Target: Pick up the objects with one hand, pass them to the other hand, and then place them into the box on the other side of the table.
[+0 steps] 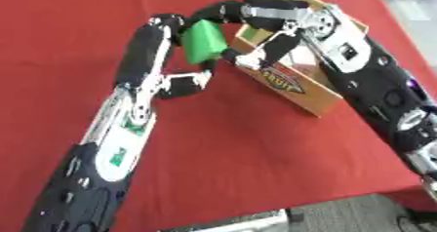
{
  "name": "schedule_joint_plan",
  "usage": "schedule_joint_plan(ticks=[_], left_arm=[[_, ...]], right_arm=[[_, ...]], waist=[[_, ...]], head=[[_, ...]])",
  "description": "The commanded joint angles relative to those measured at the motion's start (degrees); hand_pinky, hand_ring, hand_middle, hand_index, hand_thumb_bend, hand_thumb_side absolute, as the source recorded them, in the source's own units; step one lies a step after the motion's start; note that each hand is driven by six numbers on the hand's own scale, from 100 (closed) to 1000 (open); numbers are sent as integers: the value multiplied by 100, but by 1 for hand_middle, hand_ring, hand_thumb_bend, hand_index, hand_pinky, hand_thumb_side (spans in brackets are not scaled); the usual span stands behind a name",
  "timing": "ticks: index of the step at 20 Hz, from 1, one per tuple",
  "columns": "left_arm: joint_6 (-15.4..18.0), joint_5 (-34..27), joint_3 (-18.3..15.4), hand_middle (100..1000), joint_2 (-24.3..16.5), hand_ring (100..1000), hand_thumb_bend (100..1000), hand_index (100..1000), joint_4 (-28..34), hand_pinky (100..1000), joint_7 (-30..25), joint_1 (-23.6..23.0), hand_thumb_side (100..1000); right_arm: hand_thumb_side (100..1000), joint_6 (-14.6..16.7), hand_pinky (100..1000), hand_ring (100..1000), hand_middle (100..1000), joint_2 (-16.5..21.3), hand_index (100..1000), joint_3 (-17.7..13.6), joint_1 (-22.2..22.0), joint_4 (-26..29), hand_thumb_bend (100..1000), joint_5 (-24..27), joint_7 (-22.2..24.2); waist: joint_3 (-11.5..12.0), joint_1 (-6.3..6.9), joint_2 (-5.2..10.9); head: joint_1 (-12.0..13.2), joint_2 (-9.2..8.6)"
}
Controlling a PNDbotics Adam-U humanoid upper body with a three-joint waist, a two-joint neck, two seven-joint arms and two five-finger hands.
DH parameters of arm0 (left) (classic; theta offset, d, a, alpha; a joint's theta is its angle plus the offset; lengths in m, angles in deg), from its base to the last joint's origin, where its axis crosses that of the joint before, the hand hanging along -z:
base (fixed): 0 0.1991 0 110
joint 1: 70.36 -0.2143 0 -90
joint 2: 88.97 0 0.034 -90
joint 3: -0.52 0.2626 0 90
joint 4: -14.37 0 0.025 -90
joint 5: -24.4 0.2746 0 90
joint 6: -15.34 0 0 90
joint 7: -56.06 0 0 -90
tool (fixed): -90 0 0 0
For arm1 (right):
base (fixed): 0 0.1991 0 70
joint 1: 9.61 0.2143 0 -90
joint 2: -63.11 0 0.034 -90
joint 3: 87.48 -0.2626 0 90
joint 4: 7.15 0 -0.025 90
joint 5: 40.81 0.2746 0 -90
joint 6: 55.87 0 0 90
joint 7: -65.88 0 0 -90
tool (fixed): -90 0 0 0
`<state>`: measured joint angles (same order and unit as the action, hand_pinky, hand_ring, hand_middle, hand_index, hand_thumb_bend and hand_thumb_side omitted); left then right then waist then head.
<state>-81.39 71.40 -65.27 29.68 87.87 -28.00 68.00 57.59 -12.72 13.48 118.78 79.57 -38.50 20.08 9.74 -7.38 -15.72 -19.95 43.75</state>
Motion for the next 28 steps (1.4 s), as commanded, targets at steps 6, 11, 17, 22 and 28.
schedule_joint_plan(ticks=[6, 11, 17, 22, 28], left_arm=[[25, -68, 57, 520, 68, 549, 100, 487, 224, 630, -36, 141, 105], [46, -81, 101, 520, 58, 549, 100, 487, 312, 630, -102, 145, 102], [49, -102, 111, 531, 57, 548, 100, 487, 403, 628, -122, 160, 100], [44, -116, 136, 531, 71, 547, 100, 488, 423, 628, -167, 144, 100], [44, -141, 147, 530, 90, 546, 100, 491, 381, 625, -192, 134, 100]], right_arm=[[233, 938, 973, 1000, 949, 188, 1000, -80, 45, 17, 100, -195, 776], [232, 1101, 974, 1000, 950, 155, 1000, -93, 46, -114, 100, -379, 776], [236, 1290, 974, 1000, 948, 105, 1000, -110, 38, -251, 100, -572, 776], [229, 1301, 969, 1000, 939, 81, 1000, -125, 48, -303, 100, -582, 776], [219, 1180, 963, 1000, 925, 60, 1000, -151, 57, -276, 100, -500, 776]], waist=[[-17, 20, 62], [-15, 16, 53], [-11, -2, 53], [-8, 1, 54], [-15, 0, 47]], head=[[11, 34], [4, 33], [-3, 37], [-28, 37], [-26, 37]])
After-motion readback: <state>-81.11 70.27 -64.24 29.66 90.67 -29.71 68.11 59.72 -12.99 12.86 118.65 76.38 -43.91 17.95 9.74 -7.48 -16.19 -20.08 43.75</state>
